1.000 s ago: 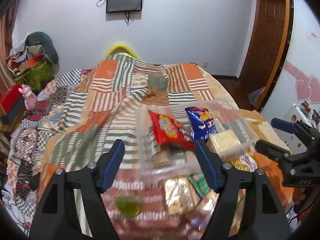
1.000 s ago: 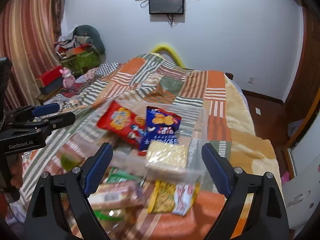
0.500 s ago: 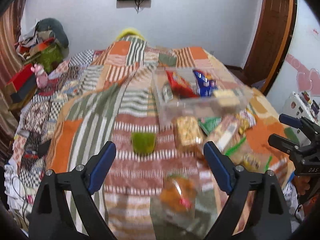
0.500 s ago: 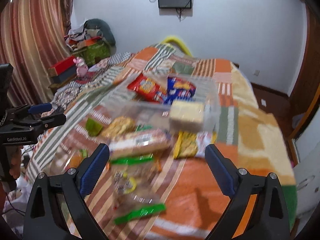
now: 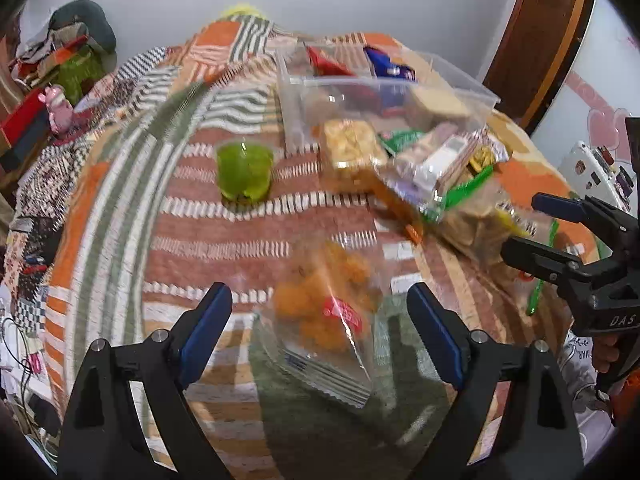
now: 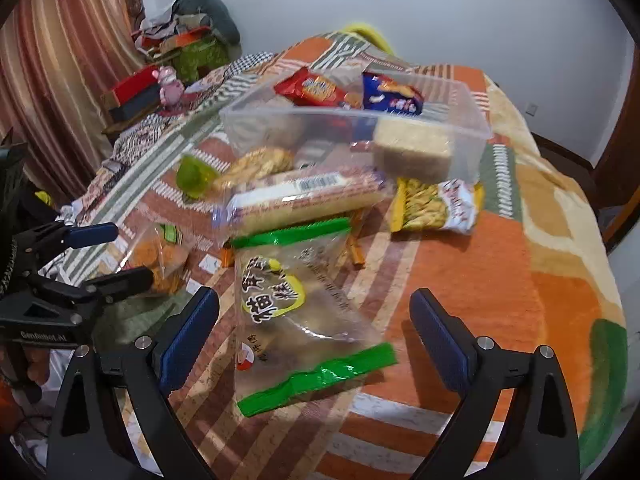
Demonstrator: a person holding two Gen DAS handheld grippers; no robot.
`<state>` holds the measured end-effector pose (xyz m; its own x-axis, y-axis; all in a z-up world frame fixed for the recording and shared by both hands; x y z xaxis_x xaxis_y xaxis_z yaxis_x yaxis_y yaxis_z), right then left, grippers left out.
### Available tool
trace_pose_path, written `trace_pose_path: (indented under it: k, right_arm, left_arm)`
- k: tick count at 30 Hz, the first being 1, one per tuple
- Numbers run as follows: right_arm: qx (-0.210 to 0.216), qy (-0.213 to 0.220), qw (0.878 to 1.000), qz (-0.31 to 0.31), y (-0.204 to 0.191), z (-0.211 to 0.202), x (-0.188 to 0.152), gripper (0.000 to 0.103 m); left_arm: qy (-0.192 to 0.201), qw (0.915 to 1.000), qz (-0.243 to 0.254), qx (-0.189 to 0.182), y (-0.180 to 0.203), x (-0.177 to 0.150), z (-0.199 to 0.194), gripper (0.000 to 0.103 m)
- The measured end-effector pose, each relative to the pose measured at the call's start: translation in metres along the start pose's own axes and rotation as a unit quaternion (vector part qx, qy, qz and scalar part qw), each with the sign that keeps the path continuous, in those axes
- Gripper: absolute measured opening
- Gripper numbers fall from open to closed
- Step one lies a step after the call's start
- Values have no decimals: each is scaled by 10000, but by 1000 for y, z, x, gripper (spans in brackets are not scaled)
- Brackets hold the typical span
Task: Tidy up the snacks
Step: 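Grasp the orange nugget bag with the left tool while the right grasps the green-trimmed bag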
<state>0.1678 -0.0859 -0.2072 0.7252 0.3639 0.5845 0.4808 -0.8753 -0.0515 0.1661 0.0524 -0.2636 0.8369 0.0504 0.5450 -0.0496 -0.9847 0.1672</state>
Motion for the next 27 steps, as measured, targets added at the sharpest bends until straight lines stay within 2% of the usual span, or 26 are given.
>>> trace_pose_path:
  k: [2,5,7,9,11,14,15,27]
  right_arm:
    - [145,-156,9998,-11,-4,6,-5,93]
    - [292,-321,9990,57,-6,12,-9,80]
    - [290,-307,9991,48,-5,12,-10,69]
    - [372,-306,9988,53,-5,9,-11,53]
    - [428,-294,9986,77,-4,7,-11,47]
    - [418,-216,9988,126,-2,2,-12,44]
    - [410,-192,9989,125,-1,0,-12,39]
    - [243,316,9988,289,16,-33,6,37]
  left_arm:
    - [-44,10000,-32,-33,0,-3,6,90]
    - [-55,10000,-23,-61,0,-5,12,87]
    - [-104,9998,11,-159,3,-8,16,77]
    - [-165,9997,28,-194,4,-11,20,69]
    - [-118,9996,28,-235,3,-12,20,65]
    - [-36,9997,-12,-220,2,-12,17,56]
    - [-16,9998,-29,-209,1,-11,15,53]
    - [616,9980,-19,-109,1,15,-26,52]
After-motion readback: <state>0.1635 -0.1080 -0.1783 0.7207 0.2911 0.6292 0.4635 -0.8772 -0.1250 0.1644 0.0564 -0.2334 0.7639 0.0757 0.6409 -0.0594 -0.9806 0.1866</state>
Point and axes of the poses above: each gripper's, at about its wrist camera, not at the fingertips, and z roughly the way its jaws point, y to its right, x to its top, the point moved 7 cm from there along z, roughly the way its jaws point, and after that the axes turned 3 degrees about -x, right-handed, at the moved point
